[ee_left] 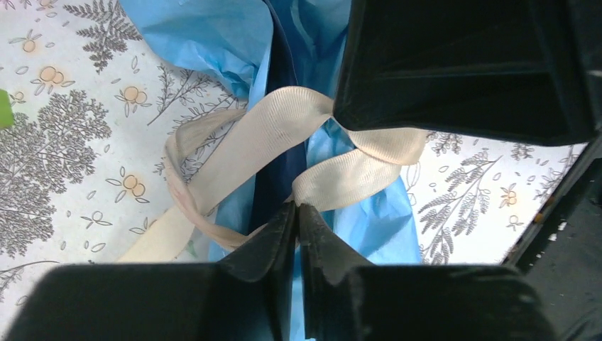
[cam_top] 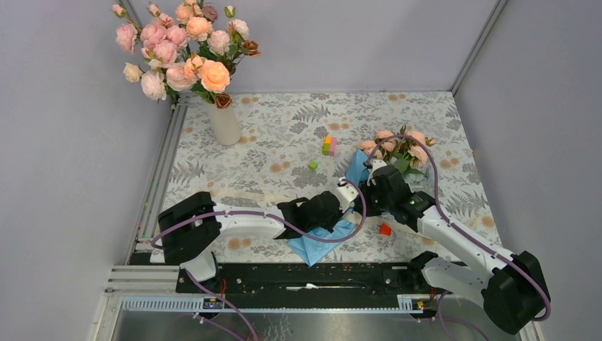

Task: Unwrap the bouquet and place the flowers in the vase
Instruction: Untie the ribbon from the wrapping paper.

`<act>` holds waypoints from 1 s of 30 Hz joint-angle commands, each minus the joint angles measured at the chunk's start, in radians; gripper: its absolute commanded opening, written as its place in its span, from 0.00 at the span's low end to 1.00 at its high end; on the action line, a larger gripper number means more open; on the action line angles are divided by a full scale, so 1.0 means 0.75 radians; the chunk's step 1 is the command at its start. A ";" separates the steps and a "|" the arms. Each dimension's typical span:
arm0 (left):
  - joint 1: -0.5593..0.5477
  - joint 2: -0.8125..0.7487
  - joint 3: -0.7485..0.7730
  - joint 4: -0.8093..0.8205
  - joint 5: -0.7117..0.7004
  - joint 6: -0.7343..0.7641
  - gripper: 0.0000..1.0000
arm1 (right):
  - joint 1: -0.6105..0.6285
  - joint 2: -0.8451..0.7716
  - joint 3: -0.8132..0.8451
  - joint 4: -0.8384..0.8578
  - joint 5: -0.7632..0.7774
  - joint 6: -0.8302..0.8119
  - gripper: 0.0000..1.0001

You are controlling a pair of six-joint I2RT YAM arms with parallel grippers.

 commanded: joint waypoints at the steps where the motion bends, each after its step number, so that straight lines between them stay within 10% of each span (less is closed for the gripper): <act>1: -0.012 0.018 0.072 0.050 -0.092 -0.010 0.06 | -0.005 -0.053 0.049 0.008 0.069 0.003 0.00; 17: 0.019 -0.067 0.069 -0.014 -0.306 -0.266 0.00 | -0.005 -0.376 0.048 -0.285 0.620 0.154 0.00; 30: 0.273 -0.156 -0.061 0.025 0.056 -0.517 0.00 | -0.005 -0.374 0.078 -0.584 0.898 0.422 0.00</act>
